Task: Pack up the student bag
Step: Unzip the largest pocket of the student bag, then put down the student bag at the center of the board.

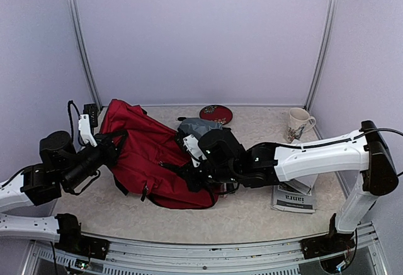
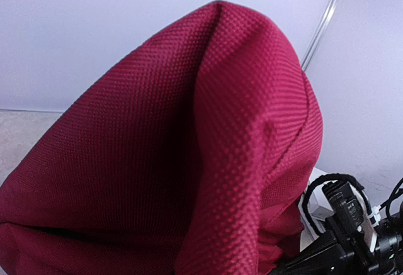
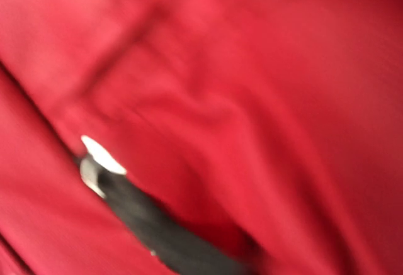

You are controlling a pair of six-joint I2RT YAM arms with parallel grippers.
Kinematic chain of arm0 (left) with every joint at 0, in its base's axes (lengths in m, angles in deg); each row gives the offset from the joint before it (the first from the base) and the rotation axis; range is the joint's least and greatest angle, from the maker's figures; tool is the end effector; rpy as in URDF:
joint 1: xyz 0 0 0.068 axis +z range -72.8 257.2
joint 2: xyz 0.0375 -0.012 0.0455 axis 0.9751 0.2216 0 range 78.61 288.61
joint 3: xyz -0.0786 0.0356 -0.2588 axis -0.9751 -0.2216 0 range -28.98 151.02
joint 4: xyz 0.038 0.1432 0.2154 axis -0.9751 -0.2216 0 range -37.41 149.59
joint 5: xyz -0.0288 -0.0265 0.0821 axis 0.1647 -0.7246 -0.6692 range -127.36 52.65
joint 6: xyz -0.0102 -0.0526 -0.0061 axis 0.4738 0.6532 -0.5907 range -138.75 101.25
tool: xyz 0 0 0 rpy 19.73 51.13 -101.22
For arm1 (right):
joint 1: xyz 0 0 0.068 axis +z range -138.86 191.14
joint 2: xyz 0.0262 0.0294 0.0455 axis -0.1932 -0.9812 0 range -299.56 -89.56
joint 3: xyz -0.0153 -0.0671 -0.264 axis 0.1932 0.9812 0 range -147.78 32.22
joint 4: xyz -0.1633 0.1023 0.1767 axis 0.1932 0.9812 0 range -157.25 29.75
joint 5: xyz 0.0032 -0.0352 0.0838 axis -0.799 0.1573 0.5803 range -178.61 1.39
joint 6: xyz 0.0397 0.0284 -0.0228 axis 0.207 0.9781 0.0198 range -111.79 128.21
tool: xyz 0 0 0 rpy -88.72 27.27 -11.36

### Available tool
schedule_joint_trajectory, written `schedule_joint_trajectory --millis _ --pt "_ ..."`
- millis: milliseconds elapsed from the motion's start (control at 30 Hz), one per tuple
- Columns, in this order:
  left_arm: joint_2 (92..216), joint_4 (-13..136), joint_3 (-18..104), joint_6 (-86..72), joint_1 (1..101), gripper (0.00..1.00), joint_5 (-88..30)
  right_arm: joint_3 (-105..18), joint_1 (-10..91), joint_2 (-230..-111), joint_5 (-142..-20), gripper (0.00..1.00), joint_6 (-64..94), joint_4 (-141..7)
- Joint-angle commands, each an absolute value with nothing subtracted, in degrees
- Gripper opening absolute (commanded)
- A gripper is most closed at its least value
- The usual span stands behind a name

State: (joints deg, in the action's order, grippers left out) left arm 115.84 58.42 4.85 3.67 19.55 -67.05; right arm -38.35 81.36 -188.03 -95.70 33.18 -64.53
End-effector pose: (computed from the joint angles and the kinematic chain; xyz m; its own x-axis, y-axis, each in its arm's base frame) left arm 0.1018 -0.1279 0.3102 -0.2185 -0.2741 -0.9366 0.4178 0.8411 -0.3436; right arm 0.1386 0.3726 0.2573 -0.5353 -0.2505 -0.8066 -0.7411 0.5975 0.3063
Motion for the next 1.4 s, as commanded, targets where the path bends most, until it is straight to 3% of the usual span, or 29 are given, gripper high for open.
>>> schedule_joint_trajectory --millis 0,467,833,867,967,1033,1167,1367 --pt "114.3 58.7 6.4 4.3 21.5 0.00 -70.1 -33.5 77.8 -183.5 -96.2 0.00 34.1 -62.0" --pt "111.4 53.7 10.4 5.3 26.8 0.00 -67.7 -21.6 71.4 -170.5 -96.3 0.00 36.7 -53.5" --pt "109.8 58.2 7.1 5.8 27.1 0.00 -58.0 -27.7 70.3 -165.2 -96.8 0.00 25.7 -56.0" --pt "108.9 58.8 6.3 5.9 27.1 0.08 -57.9 -28.4 70.3 -165.2 -97.1 0.00 24.8 -56.4" --pt "105.6 60.6 3.8 5.9 27.1 0.64 -59.6 -29.3 70.0 -165.3 -97.1 0.00 21.9 -59.3" --pt "103.7 61.3 3.0 4.4 27.1 0.80 -59.6 -30.0 69.9 -166.1 -96.4 0.00 20.0 -59.8" --pt "101.2 59.9 5.0 -2.2 27.1 0.98 -59.3 -31.6 69.9 -168.2 -95.6 0.00 18.0 -58.7" --pt "100.5 62.6 8.9 -10.3 27.1 0.99 -60.4 -32.9 69.9 -170.8 -94.2 0.00 16.7 -58.2"
